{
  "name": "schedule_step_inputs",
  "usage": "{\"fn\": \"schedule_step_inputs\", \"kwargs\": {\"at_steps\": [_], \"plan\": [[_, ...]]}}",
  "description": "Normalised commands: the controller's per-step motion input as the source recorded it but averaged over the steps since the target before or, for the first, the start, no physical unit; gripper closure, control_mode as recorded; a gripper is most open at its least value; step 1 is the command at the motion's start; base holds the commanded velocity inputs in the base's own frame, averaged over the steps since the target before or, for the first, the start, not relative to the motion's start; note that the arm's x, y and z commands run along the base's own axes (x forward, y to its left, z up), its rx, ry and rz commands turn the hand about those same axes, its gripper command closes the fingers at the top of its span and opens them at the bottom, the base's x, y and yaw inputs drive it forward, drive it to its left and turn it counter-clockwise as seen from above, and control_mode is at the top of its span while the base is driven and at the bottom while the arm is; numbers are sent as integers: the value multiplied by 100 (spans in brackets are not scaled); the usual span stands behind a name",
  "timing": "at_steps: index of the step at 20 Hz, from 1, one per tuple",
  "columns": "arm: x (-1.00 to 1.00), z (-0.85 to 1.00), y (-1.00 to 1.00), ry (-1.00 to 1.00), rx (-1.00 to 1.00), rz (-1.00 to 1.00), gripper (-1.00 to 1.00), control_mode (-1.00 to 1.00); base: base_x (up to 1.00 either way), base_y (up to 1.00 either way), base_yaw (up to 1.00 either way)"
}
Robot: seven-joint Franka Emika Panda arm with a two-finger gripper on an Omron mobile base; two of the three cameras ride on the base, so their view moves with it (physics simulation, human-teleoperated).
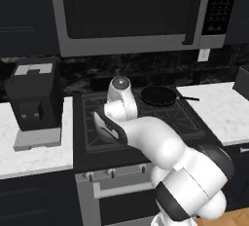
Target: Pick the kettle from the counter and place it on a stove burner. Then turn the burner on.
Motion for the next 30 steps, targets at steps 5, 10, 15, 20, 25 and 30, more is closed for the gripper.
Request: {"fn": "schedule_step_inputs", "kwargs": {"at_steps": [5, 10, 15, 20, 25, 30], "plan": [[20, 0, 9, 13, -10, 0, 100, -100, 0, 0, 0], [15, 0, 0, -8, 0, 0, 100, -100, 0, 0, 0], [45, 0, 3, -2, 0, 0, 100, -100, 0, 0, 0], [49, 0, 4, -3, 0, 0, 100, -100, 0, 0, 0], [15, -5, 10, -2, 0, 0, 100, -100, 0, 0, 0], [0, -28, 22, 0, 0, 0, 100, -100, 0, 0, 0]]}}
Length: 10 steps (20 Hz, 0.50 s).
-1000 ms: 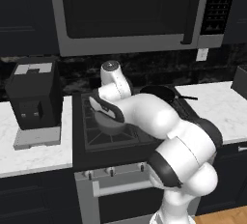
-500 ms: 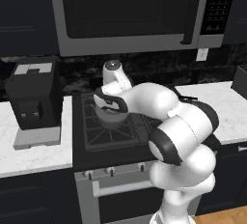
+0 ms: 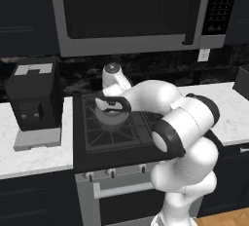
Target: Pick the kettle from the counter and place it on a stove burner. Then turn the burner on.
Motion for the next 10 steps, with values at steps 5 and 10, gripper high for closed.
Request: {"fn": "schedule_step_inputs", "kwargs": {"at_steps": [5, 10], "plan": [[-10, -41, 20, 0, 0, 0, 100, -100, 0, 0, 0], [0, -12, 17, 0, -1, 0, -100, -100, 0, 0, 0]]}}
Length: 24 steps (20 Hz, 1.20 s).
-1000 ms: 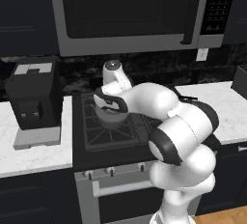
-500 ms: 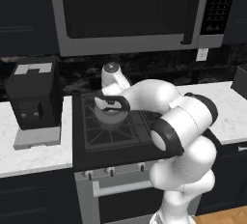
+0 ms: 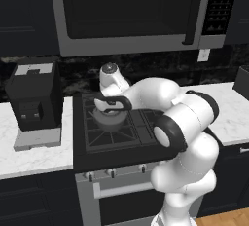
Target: Pick the kettle from the counter and place it on a stove burner. Then turn the burner on.
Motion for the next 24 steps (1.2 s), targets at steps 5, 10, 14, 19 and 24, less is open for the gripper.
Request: {"fn": "schedule_step_inputs", "kwargs": {"at_steps": [5, 10, 14, 19, 24], "plan": [[0, 0, 0, -1, 0, 0, -100, -100, 0, 0, 0], [0, 22, 0, -13, 0, 0, -100, -100, 0, 0, 0], [0, 24, 4, -14, 0, 0, -100, -100, 0, 0, 0], [-7, 23, 13, -12, 0, 0, -100, -100, 0, 0, 0], [-67, 50, 26, -30, -12, 0, -100, -100, 0, 0, 0]]}}
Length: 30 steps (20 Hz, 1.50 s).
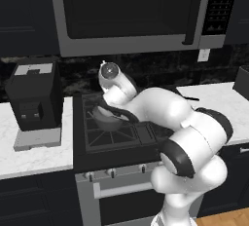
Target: Pick the kettle from the counter and place it on a stove burner. Then turn the burner on.
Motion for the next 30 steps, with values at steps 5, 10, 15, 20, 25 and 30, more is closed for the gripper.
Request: {"fn": "schedule_step_inputs", "kwargs": {"at_steps": [5, 10, 15, 20, 25, 30], "plan": [[-100, 63, 36, -37, -24, 5, -100, -100, 0, 0, 0], [-100, 13, 27, -25, -24, 14, -100, -100, 0, 0, 0], [-100, -51, 19, -10, -29, 22, -100, -100, 0, 0, 0], [-100, -100, 25, 12, -57, 28, -100, -100, 0, 0, 0], [-100, -100, 36, 15, -63, 29, -100, -100, 0, 0, 0], [-93, -100, 88, 1, -60, 25, -100, -100, 0, 0, 0]]}}
